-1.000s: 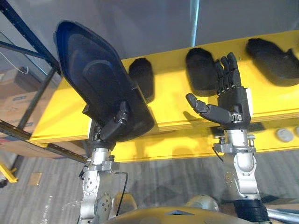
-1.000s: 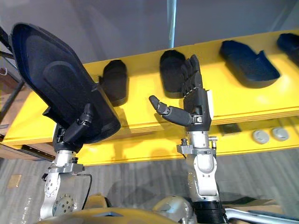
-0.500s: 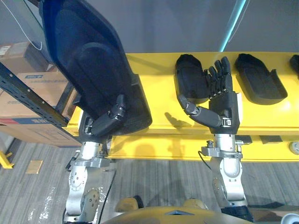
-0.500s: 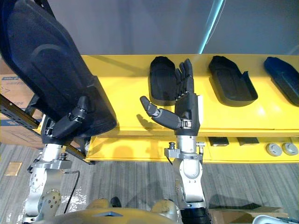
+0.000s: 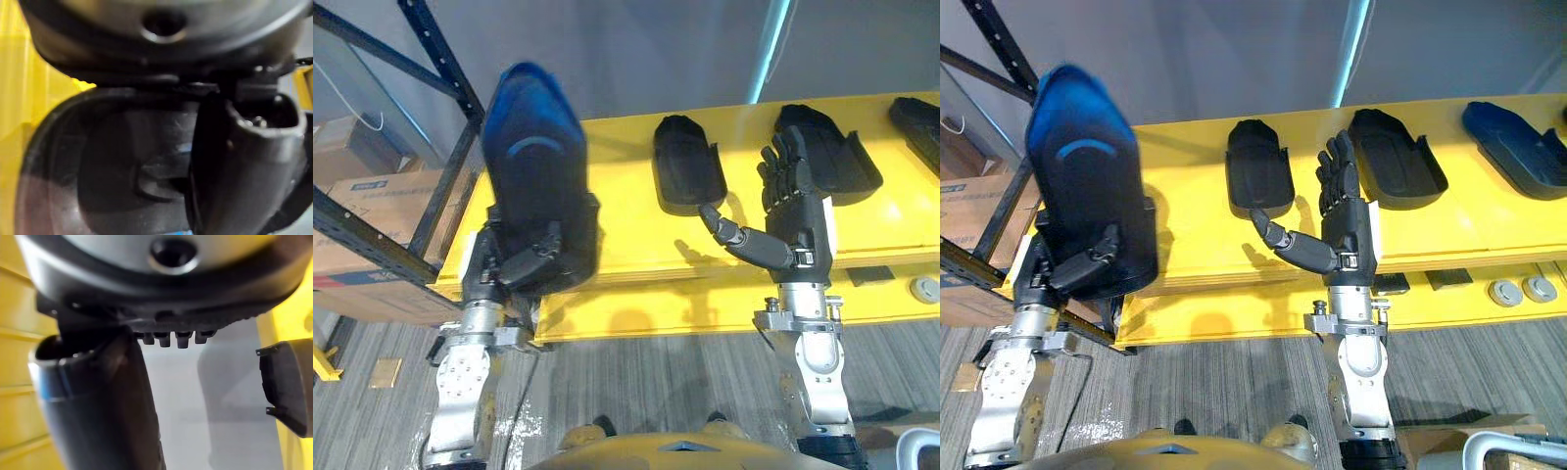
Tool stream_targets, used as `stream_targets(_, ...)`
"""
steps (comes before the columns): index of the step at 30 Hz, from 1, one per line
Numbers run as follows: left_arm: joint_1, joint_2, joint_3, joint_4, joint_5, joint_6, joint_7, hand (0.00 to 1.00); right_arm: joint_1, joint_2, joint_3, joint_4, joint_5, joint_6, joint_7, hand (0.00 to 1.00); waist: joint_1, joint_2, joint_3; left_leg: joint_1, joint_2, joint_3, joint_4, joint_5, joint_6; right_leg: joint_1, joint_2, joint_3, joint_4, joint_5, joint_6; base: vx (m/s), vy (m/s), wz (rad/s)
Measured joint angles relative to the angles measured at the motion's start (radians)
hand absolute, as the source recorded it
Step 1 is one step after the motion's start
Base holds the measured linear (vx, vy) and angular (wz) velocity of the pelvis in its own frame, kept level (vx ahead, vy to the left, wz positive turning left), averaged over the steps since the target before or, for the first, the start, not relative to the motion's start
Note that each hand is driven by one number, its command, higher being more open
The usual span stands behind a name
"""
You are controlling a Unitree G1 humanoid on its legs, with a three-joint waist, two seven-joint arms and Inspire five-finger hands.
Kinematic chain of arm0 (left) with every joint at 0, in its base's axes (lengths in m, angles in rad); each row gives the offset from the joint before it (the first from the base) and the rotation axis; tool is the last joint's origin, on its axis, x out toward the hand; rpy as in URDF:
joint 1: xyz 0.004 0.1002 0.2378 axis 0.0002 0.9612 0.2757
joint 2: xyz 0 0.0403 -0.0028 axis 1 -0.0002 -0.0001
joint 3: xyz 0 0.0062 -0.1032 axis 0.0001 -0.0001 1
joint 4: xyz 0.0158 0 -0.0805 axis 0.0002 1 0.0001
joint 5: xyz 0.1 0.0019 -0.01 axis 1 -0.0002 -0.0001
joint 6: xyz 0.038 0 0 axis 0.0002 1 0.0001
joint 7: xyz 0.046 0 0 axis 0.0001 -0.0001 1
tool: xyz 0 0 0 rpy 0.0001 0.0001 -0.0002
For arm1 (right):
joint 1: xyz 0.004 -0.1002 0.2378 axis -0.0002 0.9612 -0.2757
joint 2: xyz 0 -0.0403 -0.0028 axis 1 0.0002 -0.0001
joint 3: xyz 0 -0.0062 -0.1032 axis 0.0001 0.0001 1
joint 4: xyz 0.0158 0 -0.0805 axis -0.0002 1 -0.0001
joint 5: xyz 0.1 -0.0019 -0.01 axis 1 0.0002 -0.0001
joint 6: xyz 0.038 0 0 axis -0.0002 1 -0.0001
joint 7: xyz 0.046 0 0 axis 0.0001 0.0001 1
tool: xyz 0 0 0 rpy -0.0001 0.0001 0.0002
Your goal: Walk over and take three plastic housings, then place them on the shelf
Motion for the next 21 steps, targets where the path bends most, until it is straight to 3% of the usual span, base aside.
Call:
stream_targets(3,-0.067,0.021,0.035,0.077,-0.012,0.007,0.035,0.0,0.028,-0.001,0.003,0.0,0.002,0.033,0.02,1.0,0.0,0.0,0.0,-0.007,0.007,0.013,-0.007,0.007,-0.004,-0.02,0.008,0.014,0.0,0.004,-0.007,-0.04,-0.019,-0.15)
stream_targets(8,-0.247,0.111,0.037,0.312,-0.048,0.014,0.077,0.0,0.03,-0.042,0.016,0.0,0.055,0.037,0.077,1.0,-0.014,0.008,0.004,-0.026,0.008,0.032,-0.012,0.019,0.0,-0.066,0.009,0.04,0.023,0.002,-0.013,-0.05,-0.016,-0.12)
stream_targets(11,-0.336,0.167,0.044,0.449,-0.151,0.018,0.091,0.0,0.027,-0.082,0.032,-0.001,0.058,0.037,0.087,1.0,-0.032,0.021,0.011,-0.029,0.01,0.039,-0.012,0.024,0.001,-0.083,0.009,0.052,0.039,-0.001,-0.018,-0.03,-0.02,-0.12)
stream_targets(18,-0.467,0.208,0.05,0.648,-0.277,0.104,-0.007,0.0,0.012,-0.123,0.073,-0.034,0.06,0.055,0.106,1.0,-0.034,0.067,0.04,-0.02,0.014,0.049,-0.021,0.054,0.021,-0.103,0.008,0.073,0.076,-0.02,-0.041,-0.04,-0.027,-0.07)
stream_targets(21,-0.504,0.253,0.048,0.706,-0.302,0.154,-0.047,0.0,0.004,-0.127,0.092,-0.066,0.077,0.072,0.122,1.0,-0.048,0.071,0.047,-0.021,0.016,0.056,-0.027,0.068,0.021,-0.12,0.006,0.077,0.103,-0.036,-0.05,-0.06,-0.026,-0.04)
